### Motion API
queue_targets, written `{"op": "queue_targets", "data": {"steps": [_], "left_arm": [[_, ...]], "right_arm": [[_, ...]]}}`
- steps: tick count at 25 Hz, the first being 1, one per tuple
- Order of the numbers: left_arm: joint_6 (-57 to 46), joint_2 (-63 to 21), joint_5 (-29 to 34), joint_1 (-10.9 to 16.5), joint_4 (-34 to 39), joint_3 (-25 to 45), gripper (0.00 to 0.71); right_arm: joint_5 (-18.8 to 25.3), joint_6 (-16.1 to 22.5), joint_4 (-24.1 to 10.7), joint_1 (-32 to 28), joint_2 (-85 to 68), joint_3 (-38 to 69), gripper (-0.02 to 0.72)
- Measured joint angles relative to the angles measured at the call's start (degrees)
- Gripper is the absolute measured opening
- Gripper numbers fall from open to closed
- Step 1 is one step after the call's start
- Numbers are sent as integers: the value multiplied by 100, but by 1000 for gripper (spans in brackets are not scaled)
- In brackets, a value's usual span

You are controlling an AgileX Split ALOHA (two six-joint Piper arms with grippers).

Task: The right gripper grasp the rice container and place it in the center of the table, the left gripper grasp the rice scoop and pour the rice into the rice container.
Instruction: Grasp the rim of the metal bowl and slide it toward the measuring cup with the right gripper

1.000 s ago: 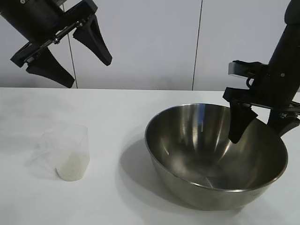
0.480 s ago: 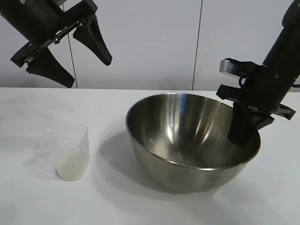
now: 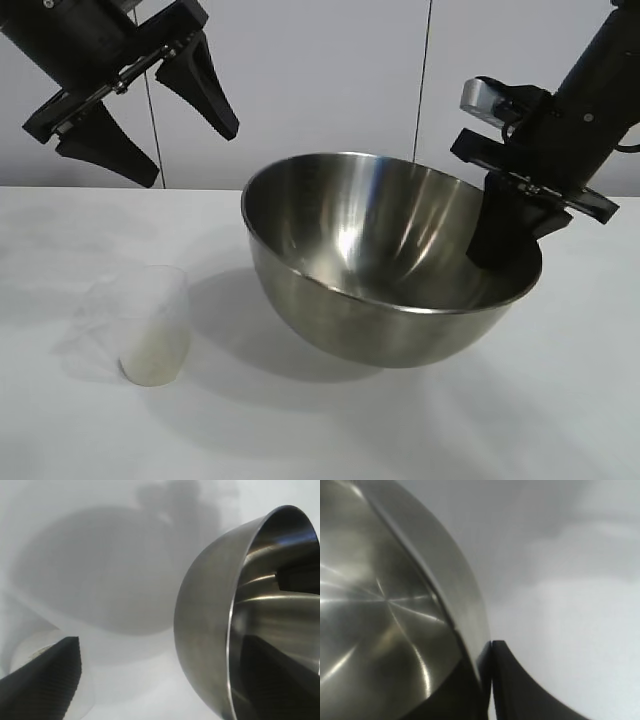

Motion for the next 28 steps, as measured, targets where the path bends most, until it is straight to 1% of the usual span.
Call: {"op": "queue_targets", "data": {"steps": [5,9,13,18,19,20,24,26,28], "left_arm": [[0,0,0,0,0,0,620],[0,0,0,0,0,0,620],[0,0,0,0,0,0,620],[0,0,0,0,0,0,620],[0,0,0,0,0,0,620],[0,0,0,0,0,0,620],[0,0,0,0,0,0,620],[0,0,0,0,0,0,620],[0,0,0,0,0,0,620]], "right_arm": [[-161,501,-328,421,36,0,19],[-220,762,-470,458,352,0,19],[-400,845,-486,458,560,0,19],[-511,845,-444,458,560,-3,29],[-515,845,-412,458,560,-3,54],[-517,845,-378,458,560,-7,94],[-512,875,-329,458,560,-7,309],[-512,918,-329,458,521,-7,352],[-491,963,-392,434,427,-35,367]]}}
